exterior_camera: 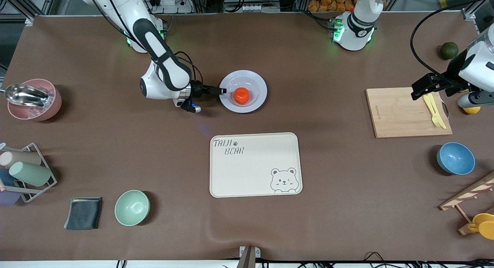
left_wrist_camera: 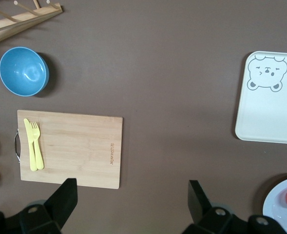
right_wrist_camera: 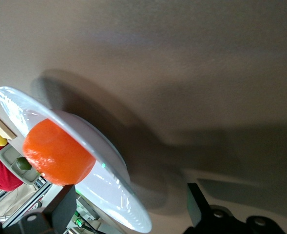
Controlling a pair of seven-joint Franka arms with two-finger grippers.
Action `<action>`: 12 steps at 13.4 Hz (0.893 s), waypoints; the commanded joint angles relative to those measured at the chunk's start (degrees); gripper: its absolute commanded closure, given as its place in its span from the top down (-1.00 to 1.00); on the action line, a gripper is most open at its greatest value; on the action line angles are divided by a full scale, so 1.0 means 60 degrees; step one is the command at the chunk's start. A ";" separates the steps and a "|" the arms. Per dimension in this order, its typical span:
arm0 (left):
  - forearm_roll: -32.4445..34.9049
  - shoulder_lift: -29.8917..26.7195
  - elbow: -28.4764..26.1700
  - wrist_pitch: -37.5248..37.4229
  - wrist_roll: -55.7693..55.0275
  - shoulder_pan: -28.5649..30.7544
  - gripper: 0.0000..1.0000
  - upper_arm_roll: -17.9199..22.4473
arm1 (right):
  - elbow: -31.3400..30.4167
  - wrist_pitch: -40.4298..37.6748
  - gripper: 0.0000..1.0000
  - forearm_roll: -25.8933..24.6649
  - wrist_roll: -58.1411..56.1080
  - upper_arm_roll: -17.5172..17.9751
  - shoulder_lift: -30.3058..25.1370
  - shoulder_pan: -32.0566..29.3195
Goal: Place orange and plate with both arms
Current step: 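Grip the plate rim with the right gripper and lift it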
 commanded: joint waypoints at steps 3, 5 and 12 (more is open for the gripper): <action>0.0043 -0.0006 -0.0140 0.0102 0.0269 0.0206 1.00 0.0035 | -0.0086 0.0310 0.65 0.1540 -0.0862 0.0497 -0.0031 0.0101; 0.0043 -0.0006 -0.0184 0.0102 0.0269 0.0308 1.00 0.0021 | -0.0072 0.0384 -0.48 0.2113 -0.1113 0.0513 0.0057 0.0160; 0.0029 0.0009 -0.0286 0.0116 0.0269 0.0323 1.00 0.0006 | 0.0045 0.0341 -1.00 0.2555 -0.1231 0.0528 0.0028 0.0072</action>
